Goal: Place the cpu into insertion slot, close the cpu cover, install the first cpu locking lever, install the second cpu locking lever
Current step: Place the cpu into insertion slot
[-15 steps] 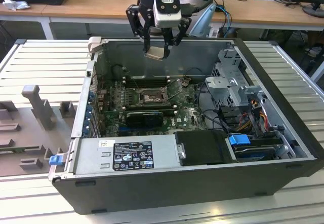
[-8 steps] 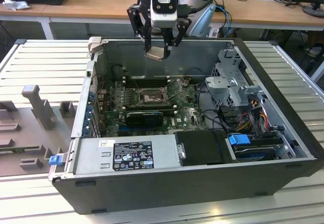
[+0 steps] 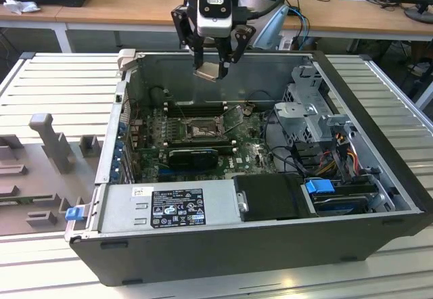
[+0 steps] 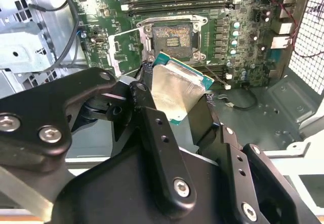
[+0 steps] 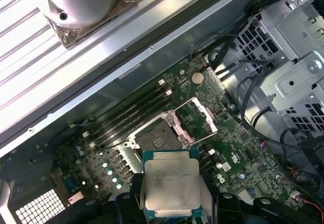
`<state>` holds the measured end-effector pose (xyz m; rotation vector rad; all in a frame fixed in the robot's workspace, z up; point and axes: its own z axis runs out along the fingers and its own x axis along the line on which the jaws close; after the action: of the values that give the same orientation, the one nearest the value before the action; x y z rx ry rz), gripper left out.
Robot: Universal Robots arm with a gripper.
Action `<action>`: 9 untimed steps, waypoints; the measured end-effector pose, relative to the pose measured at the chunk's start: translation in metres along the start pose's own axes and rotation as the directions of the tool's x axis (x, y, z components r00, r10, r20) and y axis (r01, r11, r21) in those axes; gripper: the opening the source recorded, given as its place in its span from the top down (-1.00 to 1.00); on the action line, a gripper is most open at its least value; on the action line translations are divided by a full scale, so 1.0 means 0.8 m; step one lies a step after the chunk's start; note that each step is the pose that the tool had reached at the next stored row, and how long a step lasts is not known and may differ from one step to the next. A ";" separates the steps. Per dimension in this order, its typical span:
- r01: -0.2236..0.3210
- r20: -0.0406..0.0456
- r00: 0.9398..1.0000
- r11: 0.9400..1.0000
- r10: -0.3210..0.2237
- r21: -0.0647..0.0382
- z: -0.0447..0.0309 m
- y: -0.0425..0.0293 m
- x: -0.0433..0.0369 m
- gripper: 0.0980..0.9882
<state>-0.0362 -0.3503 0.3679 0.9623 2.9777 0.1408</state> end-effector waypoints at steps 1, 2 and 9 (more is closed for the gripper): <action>-0.007 0.001 1.000 1.000 0.007 0.000 0.0000 0.0000 0.000 0.03; -0.013 0.001 1.000 1.000 0.013 0.000 0.0000 0.0000 0.000 0.03; -0.071 0.006 0.997 0.997 0.071 -0.002 0.0005 0.0000 0.000 0.03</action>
<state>-0.0362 -0.3503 0.3675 1.0664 2.9386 0.1402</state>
